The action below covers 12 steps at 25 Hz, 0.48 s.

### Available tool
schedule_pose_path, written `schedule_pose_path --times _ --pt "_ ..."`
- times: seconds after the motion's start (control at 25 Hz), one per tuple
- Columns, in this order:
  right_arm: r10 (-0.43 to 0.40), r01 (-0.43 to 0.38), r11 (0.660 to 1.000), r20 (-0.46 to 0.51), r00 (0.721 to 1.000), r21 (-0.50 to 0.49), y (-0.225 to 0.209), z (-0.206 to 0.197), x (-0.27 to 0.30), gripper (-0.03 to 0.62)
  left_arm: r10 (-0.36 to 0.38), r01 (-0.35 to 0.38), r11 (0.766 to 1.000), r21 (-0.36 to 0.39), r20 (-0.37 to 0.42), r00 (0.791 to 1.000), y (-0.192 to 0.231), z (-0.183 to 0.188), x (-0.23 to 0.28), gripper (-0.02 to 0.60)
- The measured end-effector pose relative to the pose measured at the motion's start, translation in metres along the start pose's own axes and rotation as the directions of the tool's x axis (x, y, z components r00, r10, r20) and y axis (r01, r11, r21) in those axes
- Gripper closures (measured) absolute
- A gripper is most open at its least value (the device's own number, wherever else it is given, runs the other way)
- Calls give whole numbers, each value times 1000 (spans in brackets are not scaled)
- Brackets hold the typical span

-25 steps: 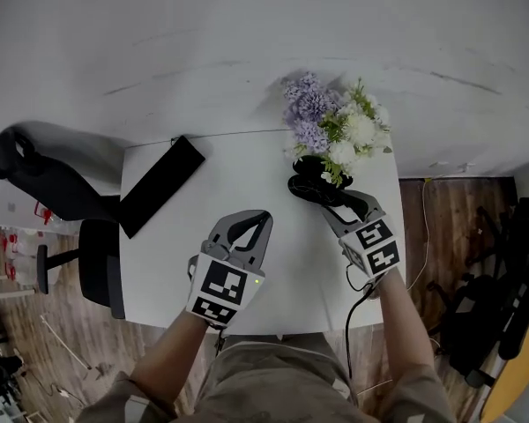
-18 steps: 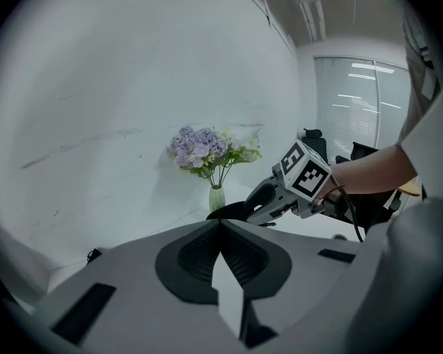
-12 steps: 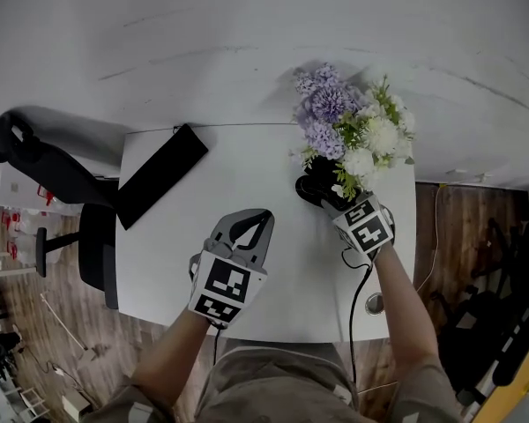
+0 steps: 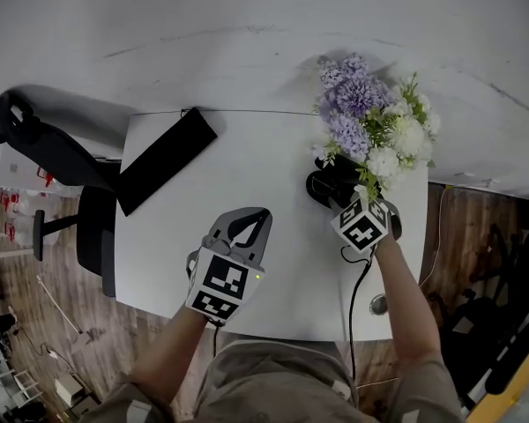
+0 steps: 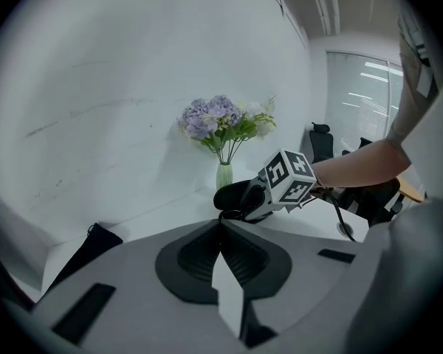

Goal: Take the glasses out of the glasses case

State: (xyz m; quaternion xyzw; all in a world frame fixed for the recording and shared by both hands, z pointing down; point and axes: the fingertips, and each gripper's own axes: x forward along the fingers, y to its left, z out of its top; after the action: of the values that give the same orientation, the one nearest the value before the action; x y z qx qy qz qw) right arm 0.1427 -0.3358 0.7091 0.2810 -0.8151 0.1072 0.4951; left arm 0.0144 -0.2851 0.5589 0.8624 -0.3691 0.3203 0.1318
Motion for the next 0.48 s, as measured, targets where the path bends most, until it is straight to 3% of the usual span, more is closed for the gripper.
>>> schedule_pose_path --times 0.28,0.48 --pt "27 -27 1000 -20 999 12 4 -1 5 465 -8 8 1000 -7 6 1000 2 -2 0 566" --pt "-52 52 998 -7 999 -24 1 3 -5 468 -11 11 1000 3 15 1000 3 -1 -6 566"
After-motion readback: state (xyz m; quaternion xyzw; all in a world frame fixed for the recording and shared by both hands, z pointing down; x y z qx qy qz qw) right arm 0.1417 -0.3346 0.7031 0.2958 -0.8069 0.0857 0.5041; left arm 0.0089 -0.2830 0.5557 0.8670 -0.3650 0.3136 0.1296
